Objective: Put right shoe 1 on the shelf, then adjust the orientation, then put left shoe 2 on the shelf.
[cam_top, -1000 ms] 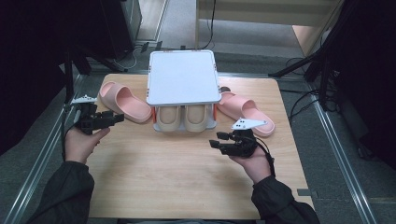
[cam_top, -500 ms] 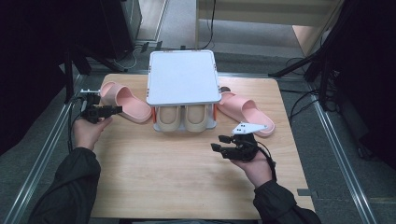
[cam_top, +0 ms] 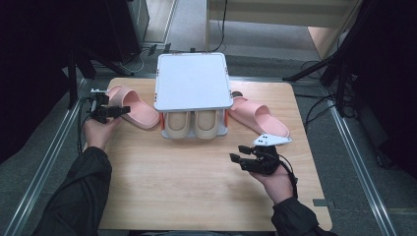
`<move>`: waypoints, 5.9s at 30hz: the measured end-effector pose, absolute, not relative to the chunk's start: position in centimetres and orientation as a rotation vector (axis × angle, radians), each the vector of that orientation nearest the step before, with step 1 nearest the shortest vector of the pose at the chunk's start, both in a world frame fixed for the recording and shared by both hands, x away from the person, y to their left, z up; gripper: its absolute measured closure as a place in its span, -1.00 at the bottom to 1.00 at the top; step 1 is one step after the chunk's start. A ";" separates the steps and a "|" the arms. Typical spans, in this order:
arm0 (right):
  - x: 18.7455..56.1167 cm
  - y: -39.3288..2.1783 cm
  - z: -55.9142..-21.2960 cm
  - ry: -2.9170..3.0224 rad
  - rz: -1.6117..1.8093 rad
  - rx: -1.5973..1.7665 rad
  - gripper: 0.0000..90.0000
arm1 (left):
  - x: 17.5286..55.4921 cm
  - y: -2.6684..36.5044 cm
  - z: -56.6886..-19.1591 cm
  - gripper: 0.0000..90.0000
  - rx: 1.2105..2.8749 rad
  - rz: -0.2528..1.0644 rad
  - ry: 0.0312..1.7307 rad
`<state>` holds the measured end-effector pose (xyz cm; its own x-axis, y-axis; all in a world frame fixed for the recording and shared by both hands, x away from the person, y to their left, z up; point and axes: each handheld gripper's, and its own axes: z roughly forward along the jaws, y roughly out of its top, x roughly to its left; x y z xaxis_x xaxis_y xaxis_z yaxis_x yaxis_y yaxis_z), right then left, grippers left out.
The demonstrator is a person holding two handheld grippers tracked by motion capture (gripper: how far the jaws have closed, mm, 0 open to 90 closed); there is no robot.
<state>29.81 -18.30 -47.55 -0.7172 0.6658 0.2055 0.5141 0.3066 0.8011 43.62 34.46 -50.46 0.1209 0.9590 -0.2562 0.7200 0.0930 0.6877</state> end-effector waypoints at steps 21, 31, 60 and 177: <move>29.2 -18.9 -47.8 2.383 1.350 1.135 0.13 | 44.6 35.6 -52.1 0.27 1.651 0.518 1.686; 29.4 -18.6 -47.8 2.391 1.351 1.122 0.13 | 44.0 36.7 -51.6 0.69 1.663 0.446 1.700; 30.6 -17.2 -48.0 2.443 1.353 1.064 0.14 | 43.0 36.1 -51.1 0.28 1.674 0.438 1.637; 31.2 -16.9 -47.9 2.470 1.409 1.074 0.14 | 52.4 20.5 -33.6 0.56 1.880 0.360 1.527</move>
